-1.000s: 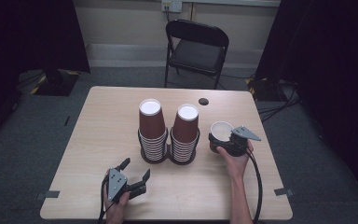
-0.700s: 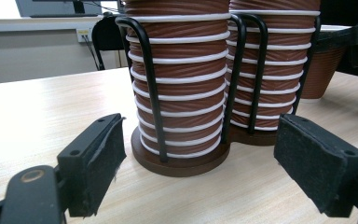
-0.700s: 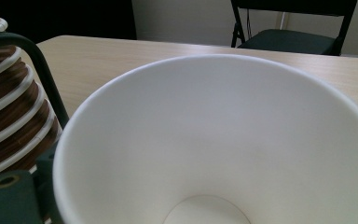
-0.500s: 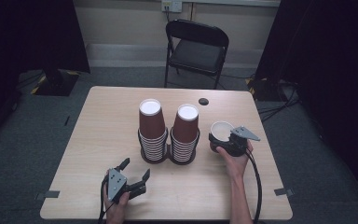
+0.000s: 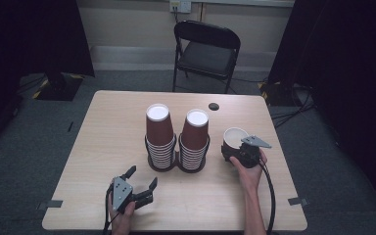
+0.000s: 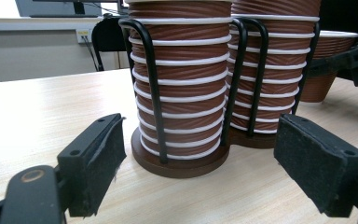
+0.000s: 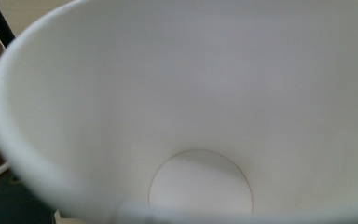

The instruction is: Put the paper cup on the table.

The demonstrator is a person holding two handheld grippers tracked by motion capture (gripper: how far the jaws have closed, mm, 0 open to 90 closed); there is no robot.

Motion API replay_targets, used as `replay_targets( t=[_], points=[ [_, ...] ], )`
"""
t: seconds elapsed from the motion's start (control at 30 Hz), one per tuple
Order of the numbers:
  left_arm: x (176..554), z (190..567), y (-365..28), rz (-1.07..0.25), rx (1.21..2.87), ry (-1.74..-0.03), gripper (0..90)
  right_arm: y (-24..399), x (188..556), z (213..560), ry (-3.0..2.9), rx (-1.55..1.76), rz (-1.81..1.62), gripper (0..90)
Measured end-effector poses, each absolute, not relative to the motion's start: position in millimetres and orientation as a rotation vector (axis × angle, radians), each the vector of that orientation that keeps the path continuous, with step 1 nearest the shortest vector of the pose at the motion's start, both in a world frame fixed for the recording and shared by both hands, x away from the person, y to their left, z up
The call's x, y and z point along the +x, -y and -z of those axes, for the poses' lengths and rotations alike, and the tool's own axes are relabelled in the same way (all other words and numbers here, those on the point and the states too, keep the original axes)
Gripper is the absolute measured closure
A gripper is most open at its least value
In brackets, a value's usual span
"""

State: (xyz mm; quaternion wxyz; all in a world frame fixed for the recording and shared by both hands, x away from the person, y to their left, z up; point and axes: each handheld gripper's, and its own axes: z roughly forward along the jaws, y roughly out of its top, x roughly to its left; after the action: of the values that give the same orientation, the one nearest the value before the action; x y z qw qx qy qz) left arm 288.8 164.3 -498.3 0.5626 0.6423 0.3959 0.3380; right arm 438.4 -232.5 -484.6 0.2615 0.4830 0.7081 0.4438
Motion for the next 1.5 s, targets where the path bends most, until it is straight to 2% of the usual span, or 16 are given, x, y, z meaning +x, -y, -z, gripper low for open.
replay_targets(
  t=[0.97, 1.5],
  points=[
    [287, 499, -165, -0.797, 1.487, -0.943, 16.6, 234, 402, 486, -1.772, 1.422, -1.2, 12.9],
    [289, 499, -167, -0.799, 1.476, -0.979, 16.6, 222, 346, 479, -1.681, 1.288, -1.387, 14.4]
  ],
)
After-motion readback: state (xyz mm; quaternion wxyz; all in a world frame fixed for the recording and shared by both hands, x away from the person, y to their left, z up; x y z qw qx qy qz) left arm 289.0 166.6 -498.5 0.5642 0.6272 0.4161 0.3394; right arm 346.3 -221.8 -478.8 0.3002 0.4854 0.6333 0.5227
